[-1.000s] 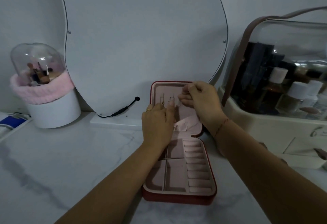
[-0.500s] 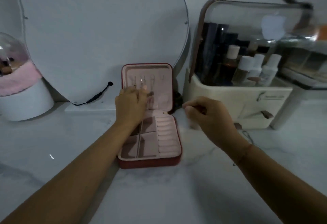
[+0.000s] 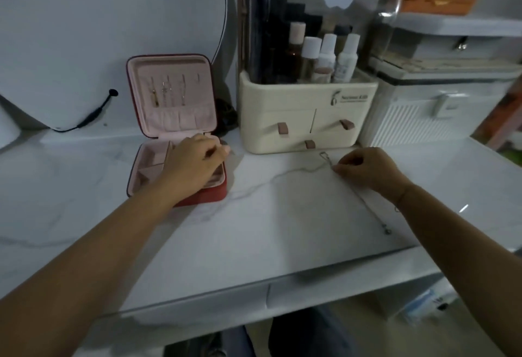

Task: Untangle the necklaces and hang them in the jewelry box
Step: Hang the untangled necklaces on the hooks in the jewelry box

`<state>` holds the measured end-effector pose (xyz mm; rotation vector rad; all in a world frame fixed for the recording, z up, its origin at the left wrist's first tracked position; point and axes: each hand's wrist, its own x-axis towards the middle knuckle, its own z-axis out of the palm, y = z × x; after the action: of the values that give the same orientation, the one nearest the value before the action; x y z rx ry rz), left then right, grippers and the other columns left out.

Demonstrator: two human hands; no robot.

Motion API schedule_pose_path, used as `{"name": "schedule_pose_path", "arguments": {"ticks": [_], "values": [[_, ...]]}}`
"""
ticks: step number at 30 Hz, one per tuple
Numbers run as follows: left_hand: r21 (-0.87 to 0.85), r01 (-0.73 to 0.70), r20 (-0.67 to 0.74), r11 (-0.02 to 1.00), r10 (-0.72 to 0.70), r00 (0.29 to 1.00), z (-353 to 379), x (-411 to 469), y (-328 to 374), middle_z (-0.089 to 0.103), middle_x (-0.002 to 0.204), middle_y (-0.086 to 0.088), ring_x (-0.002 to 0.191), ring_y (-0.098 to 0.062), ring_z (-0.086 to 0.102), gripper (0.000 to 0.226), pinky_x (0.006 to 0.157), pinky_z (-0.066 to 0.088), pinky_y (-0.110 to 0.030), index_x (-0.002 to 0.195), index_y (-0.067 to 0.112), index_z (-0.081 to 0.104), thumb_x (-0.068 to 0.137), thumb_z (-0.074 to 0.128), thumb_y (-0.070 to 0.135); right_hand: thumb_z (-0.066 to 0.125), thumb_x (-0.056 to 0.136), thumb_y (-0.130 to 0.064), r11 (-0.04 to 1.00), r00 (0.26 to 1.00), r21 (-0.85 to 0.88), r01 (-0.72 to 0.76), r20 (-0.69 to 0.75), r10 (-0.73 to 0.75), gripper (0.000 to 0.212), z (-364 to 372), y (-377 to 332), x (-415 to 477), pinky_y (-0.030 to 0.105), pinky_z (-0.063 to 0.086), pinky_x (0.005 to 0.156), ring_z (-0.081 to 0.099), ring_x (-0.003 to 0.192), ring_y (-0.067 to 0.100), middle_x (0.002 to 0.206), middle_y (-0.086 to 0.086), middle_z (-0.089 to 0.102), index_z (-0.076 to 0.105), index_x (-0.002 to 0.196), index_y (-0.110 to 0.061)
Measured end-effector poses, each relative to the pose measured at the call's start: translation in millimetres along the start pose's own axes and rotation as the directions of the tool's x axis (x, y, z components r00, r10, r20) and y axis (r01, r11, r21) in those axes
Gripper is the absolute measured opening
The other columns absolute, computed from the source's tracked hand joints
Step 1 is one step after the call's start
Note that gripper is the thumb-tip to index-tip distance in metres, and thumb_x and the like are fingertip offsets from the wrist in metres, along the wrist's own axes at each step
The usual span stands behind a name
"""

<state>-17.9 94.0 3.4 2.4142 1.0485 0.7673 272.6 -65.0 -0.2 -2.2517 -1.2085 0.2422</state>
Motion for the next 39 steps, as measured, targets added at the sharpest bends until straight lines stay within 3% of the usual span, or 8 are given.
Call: {"name": "schedule_pose_path", "arguments": {"ticks": [10, 14, 18, 22, 25, 29, 33, 39], "values": [[-0.006, -0.009, -0.067, 1.000, 0.008, 0.998, 2.7, -7.2, -0.5, 0.062, 0.105, -0.002, 0.101, -0.021, 0.055, 0.015, 0.093, 0.043, -0.041, 0.093, 0.022, 0.068, 0.092, 0.054, 0.027, 0.057, 0.093, -0.024, 0.989, 0.999, -0.140, 0.045, 0.032, -0.041, 0.022, 13.6, -4.2, 0.2, 0.030, 0.042, 0.079, 0.053, 0.084, 0.019, 0.090, 0.005, 0.060, 0.067, 0.094, -0.005], [-0.002, 0.012, -0.057, 1.000, -0.012, 0.998, 2.9, -6.6, -0.9, 0.061, 0.104, -0.002, 0.101, -0.021, 0.055, 0.015, 0.092, 0.043, -0.040, 0.093, 0.021, 0.068, 0.092, 0.054, 0.028, 0.053, 0.096, -0.021, 0.984, 0.999, 0.179, 0.000, 0.034, -0.006, 0.023, 1.0, -7.6, -3.9, 0.030, 0.041, 0.076, 0.053, 0.077, 0.020, 0.081, 0.009, 0.060, 0.066, 0.090, -0.002], [-0.069, 0.019, -0.114, 0.997, -0.027, 0.993, 5.0, -8.4, 18.5, 0.061, 0.102, 0.002, 0.095, -0.013, 0.055, 0.020, 0.076, 0.039, -0.013, 0.096, 0.014, 0.068, 0.093, 0.053, 0.026, 0.047, 0.098, -0.013, 0.753, 0.983, 0.648, -0.120, 0.183, -0.001, 0.022, -15.3, -23.8, -14.1, 0.025, 0.047, 0.070, 0.053, 0.067, 0.015, 0.074, 0.006, 0.058, 0.060, 0.082, -0.004], [-0.384, 0.072, 0.049, 0.920, -0.058, 0.997, 16.2, -11.3, 59.6, 0.068, 0.100, 0.006, 0.093, -0.008, 0.059, 0.019, 0.084, 0.043, -0.021, 0.100, 0.019, 0.069, 0.094, 0.053, 0.027, 0.050, 0.094, -0.006, 0.593, 0.954, 0.791, -0.149, 0.273, -0.124, 0.014, -25.2, -52.9, -22.0, 0.022, 0.048, 0.065, 0.052, 0.062, 0.011, 0.071, 0.003, 0.058, 0.058, 0.083, -0.008], [-0.624, 0.214, 0.246, 0.751, -0.071, 0.967, 18.7, -6.5, 85.5, 0.070, 0.106, 0.004, 0.103, -0.010, 0.062, 0.023, 0.096, 0.046, -0.026, 0.109, 0.020, 0.067, 0.094, 0.053, 0.031, 0.050, 0.092, -0.002, 0.542, 0.937, 0.832, -0.121, 0.276, -0.214, 0.011, -30.7, -77.6, -27.0, 0.021, 0.050, 0.063, 0.054, 0.060, 0.010, 0.069, 0.003, 0.061, 0.059, 0.091, -0.007], [-0.722, 0.277, 0.345, 0.634, -0.017, 0.938, 2.2, 1.3, 97.3, 0.072, 0.104, 0.000, 0.103, -0.015, 0.065, 0.029, 0.096, 0.047, -0.029, 0.116, 0.015, 0.064, 0.092, 0.056, 0.030, 0.053, 0.091, -0.001, 0.603, 0.926, 0.798, 0.019, 0.214, -0.312, 0.011, -34.0, -114.2, -29.4, 0.021, 0.052, 0.062, 0.059, 0.063, 0.010, 0.073, 0.005, 0.064, 0.061, 0.096, -0.006], [-0.761, 0.222, 0.256, 0.609, -0.033, 0.966, -27.7, 5.2, 83.7, 0.072, 0.076, -0.001, 0.074, -0.015, 0.068, 0.014, 0.080, 0.054, -0.029, 0.097, 0.012, 0.069, 0.088, 0.062, 0.019, 0.058, 0.090, -0.006, 0.638, 0.922, 0.757, 0.144, 0.132, -0.365, 0.010, -29.3, -153.2, -21.7, 0.026, 0.056, 0.070, 0.064, 0.069, 0.014, 0.077, 0.007, 0.069, 0.063, 0.099, -0.008], [-0.736, 0.162, 0.083, 0.657, -0.150, 0.985, -90.5, 16.3, 54.1, 0.071, 0.066, -0.001, 0.064, -0.013, 0.067, 0.017, 0.069, 0.056, -0.023, 0.090, 0.008, 0.070, 0.090, 0.059, 0.020, 0.060, 0.090, -0.008, 0.580, 0.898, 0.773, 0.256, 0.032, -0.439, 0.013, -17.6, -213.7, -7.5, 0.023, 0.057, 0.070, 0.070, 0.075, 0.015, 0.086, 0.008, 0.074, 0.066, 0.101, -0.006]]}}
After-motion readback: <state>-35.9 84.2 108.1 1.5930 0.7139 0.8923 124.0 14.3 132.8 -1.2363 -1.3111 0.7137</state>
